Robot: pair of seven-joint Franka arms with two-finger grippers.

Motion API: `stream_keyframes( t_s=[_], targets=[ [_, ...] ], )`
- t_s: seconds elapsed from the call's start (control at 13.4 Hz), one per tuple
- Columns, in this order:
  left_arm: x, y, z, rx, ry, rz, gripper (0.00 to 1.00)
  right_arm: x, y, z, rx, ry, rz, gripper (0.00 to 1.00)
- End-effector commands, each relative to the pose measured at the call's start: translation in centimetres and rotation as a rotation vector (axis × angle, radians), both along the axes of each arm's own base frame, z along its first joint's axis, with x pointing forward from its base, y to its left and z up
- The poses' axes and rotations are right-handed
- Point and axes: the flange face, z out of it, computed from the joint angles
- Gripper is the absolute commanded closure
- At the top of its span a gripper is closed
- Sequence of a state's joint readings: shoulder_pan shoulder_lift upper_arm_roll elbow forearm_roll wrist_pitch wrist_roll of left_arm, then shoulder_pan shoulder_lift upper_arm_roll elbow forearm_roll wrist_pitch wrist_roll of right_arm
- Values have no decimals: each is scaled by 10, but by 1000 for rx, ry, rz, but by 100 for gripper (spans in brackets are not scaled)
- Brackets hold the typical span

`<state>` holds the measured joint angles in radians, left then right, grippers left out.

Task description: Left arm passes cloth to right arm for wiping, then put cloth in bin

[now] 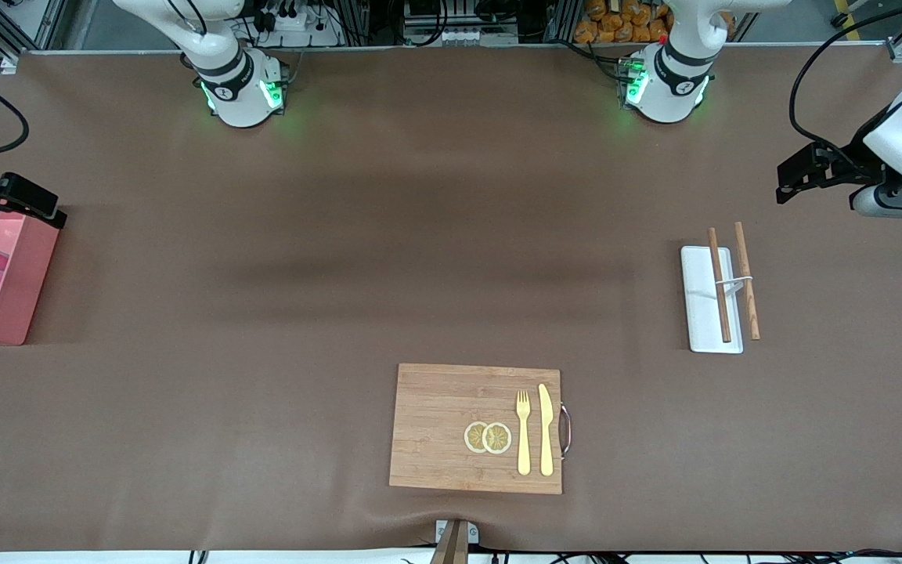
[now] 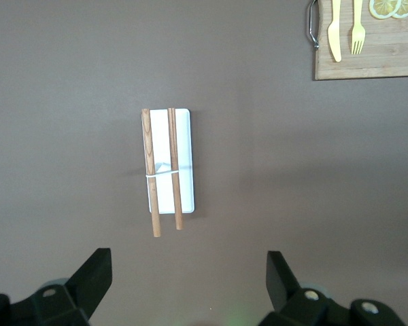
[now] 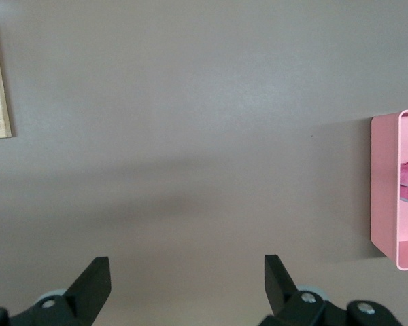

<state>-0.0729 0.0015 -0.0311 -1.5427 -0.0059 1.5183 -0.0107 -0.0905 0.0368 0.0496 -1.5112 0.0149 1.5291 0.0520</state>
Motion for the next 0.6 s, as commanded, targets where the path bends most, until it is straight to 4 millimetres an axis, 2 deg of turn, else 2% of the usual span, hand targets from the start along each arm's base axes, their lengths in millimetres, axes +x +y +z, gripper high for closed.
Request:
stream_keyframes(
  t_s=[0.0, 0.07, 0.52],
  targets=[
    [5, 2, -2, 2, -2, 7, 0, -2, 11, 0, -19, 0, 14, 0],
    [5, 1, -2, -1, 0, 6, 0, -2, 3, 0, -22, 0, 1, 0],
    [5, 2, -3, 4, 0, 6, 0, 0, 0, -5, -18, 11, -1, 0]
  ],
)
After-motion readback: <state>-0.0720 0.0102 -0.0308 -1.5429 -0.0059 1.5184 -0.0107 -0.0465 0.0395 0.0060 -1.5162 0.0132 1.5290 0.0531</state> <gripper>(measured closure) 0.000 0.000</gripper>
